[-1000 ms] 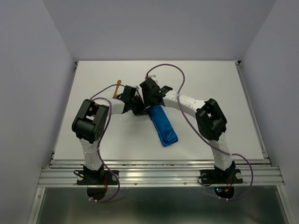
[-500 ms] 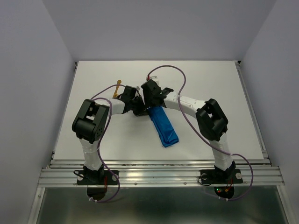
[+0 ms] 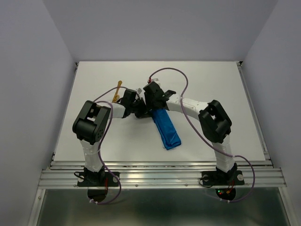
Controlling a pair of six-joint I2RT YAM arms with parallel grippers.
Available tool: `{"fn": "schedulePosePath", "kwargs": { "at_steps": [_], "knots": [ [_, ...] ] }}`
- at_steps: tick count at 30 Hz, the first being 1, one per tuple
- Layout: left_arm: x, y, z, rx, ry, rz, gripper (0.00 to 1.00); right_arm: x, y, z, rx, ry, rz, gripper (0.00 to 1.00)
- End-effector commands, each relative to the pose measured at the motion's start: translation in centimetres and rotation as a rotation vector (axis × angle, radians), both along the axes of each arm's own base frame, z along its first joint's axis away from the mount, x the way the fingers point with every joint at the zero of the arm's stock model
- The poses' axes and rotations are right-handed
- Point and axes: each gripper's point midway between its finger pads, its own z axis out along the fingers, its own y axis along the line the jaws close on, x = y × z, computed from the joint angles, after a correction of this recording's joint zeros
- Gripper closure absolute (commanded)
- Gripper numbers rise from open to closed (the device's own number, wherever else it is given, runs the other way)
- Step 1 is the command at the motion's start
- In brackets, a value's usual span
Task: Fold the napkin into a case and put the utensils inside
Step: Pick up the top corner of the smaller rectangle folded napkin from the center of the board.
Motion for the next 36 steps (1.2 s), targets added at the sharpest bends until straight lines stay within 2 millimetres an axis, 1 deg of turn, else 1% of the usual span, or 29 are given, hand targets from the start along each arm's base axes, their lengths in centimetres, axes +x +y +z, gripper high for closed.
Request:
{"fn": "schedulePosePath", "kwargs": {
  "at_steps": [1,5,8,10,12,14,22,27,31,34,36],
  "knots": [
    [1.7,-0.2,2.2,-0.073,-0.108,0.015,1.0,-2.5,-0.5,0.6,-0.031,0.029,0.059,0.44],
    [1.8,0.0,2.2,-0.075,-0.107,0.026,1.0,-2.5,-0.9,1.0,-0.031,0.015,0.042,0.45],
    [1.9,0.1,2.1,-0.079,-0.104,0.033,1.0,-2.4,-1.3,1.7,-0.025,-0.007,0.017,0.45],
    [1.8,0.1,2.1,-0.08,-0.103,0.034,1.0,-2.2,-1.4,2.7,-0.006,-0.031,0.009,0.45],
    [1.8,0.2,2.0,-0.078,-0.1,0.037,1.0,-2.3,-1.3,2.8,-0.001,-0.035,0.015,0.46],
    [1.8,0.2,2.0,-0.079,-0.099,0.035,1.0,-2.3,-1.2,2.3,-0.01,-0.029,0.027,0.46],
    [1.9,0.2,2.2,-0.083,-0.102,0.036,1.0,-2.0,-1.8,0.9,-0.067,-0.024,0.025,0.46],
    [1.8,0.1,2.1,-0.084,-0.099,0.034,1.0,-1.3,-2.2,0.2,-0.117,-0.037,0.019,0.46],
    [1.7,0.1,2.1,-0.084,-0.1,0.031,1.0,-1.0,-2.5,0.0,-0.138,-0.048,0.008,0.47],
    [1.7,0.1,1.9,-0.084,-0.095,0.03,1.0,-0.8,-2.3,0.2,-0.132,-0.052,0.006,0.52],
    [1.7,0.1,1.9,-0.084,-0.095,0.03,1.0,-0.8,-2.1,0.2,-0.126,-0.05,0.011,0.53]
  ]
}}
